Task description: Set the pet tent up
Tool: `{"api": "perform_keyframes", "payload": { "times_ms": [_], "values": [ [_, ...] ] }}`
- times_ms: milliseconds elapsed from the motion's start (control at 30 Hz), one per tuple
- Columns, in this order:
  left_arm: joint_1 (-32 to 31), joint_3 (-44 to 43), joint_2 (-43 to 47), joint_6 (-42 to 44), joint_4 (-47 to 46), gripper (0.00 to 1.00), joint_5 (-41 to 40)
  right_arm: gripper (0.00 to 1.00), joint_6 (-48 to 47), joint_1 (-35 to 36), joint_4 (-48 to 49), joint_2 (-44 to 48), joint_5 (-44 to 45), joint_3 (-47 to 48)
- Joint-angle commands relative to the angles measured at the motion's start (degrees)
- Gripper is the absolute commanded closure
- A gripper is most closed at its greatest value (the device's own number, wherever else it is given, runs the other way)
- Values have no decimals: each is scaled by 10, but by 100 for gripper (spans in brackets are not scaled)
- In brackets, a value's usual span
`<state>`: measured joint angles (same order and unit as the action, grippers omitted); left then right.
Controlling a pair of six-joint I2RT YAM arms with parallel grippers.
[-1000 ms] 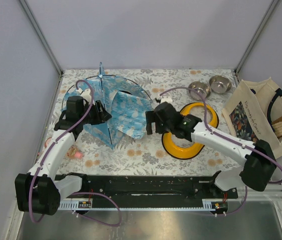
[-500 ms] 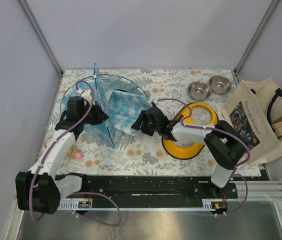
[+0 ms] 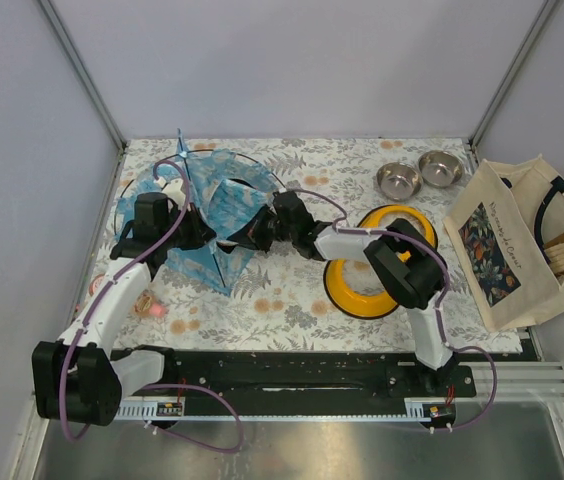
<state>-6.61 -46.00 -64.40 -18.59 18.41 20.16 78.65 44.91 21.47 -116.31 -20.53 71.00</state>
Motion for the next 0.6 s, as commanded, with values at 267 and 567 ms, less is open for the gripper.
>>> {"api": "perform_keyframes", "payload": {
  "times_ms": [267,567],
  "values": [
    [-2,-26,-18,-4,26,100,7,41,-60,-3,-100,-18,-91,83],
    [-2,-21,-14,-9,19,100,-2,18,-254,-18,-243,158,79,-33]
  ]
}}
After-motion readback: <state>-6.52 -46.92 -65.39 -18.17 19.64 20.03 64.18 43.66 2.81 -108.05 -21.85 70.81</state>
